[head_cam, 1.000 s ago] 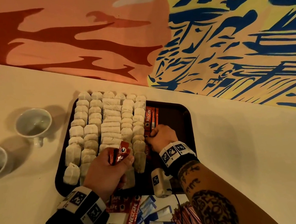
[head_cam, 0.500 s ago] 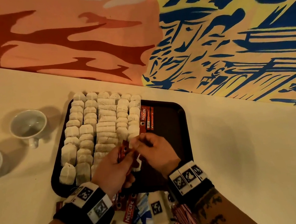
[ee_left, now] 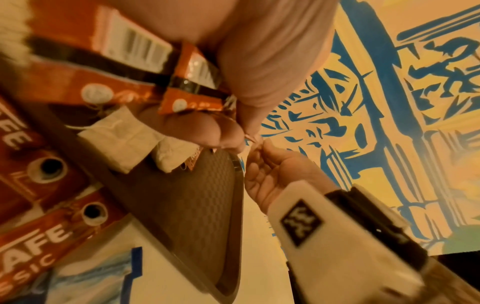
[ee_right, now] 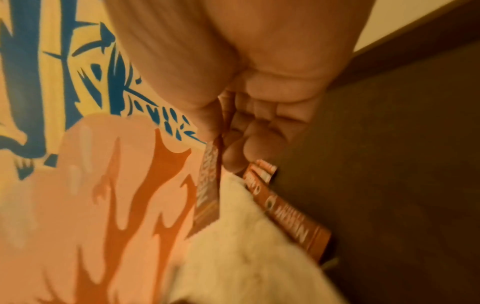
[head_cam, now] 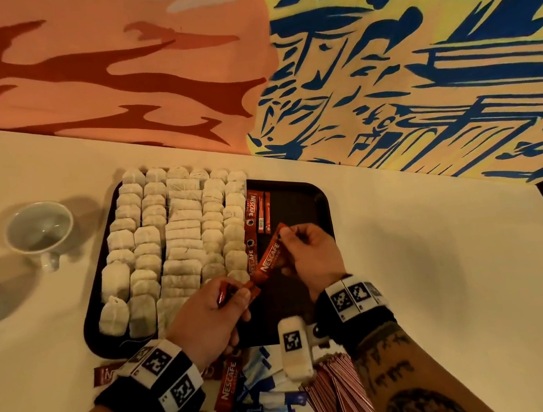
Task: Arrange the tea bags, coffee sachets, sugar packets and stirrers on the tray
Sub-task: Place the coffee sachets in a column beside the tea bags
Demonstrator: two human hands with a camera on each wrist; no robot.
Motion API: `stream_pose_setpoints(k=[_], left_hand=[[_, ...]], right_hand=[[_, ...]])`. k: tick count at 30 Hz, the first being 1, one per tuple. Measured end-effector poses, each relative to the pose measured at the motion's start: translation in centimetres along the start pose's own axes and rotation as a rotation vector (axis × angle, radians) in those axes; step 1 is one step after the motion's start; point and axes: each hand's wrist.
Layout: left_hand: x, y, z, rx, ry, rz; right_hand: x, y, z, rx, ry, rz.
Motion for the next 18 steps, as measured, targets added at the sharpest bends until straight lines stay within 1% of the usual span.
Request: stream_pose_setpoints(k=[2, 3, 6, 12, 18], left_hand=[[-0.1, -0.4, -0.4, -0.025, 0.022, -0.016], [-0.1, -0.5, -0.6, -0.027, 0.026, -0.014], [-0.2, -0.8, -1.3, -0.011, 0.029, 0.003], [-0.1, -2.0, -2.5, 0.000, 0.099, 0.002], [-0.1, -2.3, -3.3, 0.026, 0.084, 0.025]], right_hand=[[1.7, -0.3, -0.3, -0.230, 0.034, -0.048], [2.7, -0.2, -0.2, -0.322, 0.032, -0.049], [5.0, 0.5, 0.8, -0.480, 0.003, -0.013], [6.5, 0.1, 1.9, -0.606, 0.050, -0.034], [6.9, 0.2, 2.1, -0.611, 0.075, -0.015]])
Point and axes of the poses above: each hand's wrist, its own x-axis towards the middle knuckle, its own z-axis out of the palm, y = z × x, and after that the axes turned 10 degrees about z, right-handed
